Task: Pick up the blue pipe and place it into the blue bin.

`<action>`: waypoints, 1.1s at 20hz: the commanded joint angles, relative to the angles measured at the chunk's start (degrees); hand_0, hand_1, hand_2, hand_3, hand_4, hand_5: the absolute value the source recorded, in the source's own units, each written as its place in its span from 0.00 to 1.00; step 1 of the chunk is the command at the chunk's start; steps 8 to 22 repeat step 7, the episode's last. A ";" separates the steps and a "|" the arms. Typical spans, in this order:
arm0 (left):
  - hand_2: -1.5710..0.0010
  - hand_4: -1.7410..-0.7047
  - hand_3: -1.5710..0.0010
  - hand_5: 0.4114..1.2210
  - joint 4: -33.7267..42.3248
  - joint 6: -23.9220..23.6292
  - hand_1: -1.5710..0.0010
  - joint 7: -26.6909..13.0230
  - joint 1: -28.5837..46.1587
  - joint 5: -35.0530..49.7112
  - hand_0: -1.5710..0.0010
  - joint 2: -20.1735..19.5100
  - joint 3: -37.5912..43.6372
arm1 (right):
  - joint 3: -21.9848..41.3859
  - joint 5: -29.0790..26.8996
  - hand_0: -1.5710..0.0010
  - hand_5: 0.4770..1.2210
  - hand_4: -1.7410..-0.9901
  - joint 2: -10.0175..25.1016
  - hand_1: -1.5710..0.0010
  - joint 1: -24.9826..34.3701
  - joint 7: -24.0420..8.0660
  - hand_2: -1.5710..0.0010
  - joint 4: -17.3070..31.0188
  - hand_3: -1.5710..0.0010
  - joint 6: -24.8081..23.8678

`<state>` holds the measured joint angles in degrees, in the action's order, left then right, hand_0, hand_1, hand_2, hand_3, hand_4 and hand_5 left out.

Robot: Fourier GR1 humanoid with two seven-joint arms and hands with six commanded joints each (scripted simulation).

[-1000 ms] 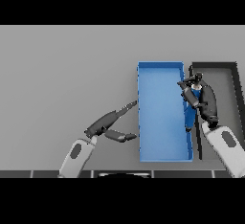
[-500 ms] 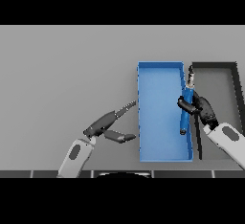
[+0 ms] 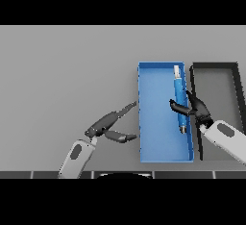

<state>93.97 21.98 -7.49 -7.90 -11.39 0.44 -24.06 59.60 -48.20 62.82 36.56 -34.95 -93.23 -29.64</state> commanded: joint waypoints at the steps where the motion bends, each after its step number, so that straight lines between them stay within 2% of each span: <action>1: 1.00 0.82 1.00 0.02 0.17 0.13 1.00 0.54 0.44 0.20 1.00 -0.15 -0.02 | 0.50 -0.31 0.99 0.25 0.96 0.49 0.99 0.68 0.00 0.99 0.00 1.00 0.02; 6: 1.00 0.83 1.00 0.02 0.77 0.59 1.00 0.01 -0.48 1.35 1.00 -0.96 1.28 | 1.25 -1.14 1.00 0.23 0.96 0.74 1.00 1.20 0.19 1.00 0.03 1.00 1.27; 22: 1.00 0.83 1.00 0.02 0.79 0.72 1.00 -0.66 -1.12 1.71 1.00 -1.03 1.68 | 1.23 -1.05 1.00 0.22 0.96 0.34 1.00 1.00 0.56 1.00 0.11 1.00 0.53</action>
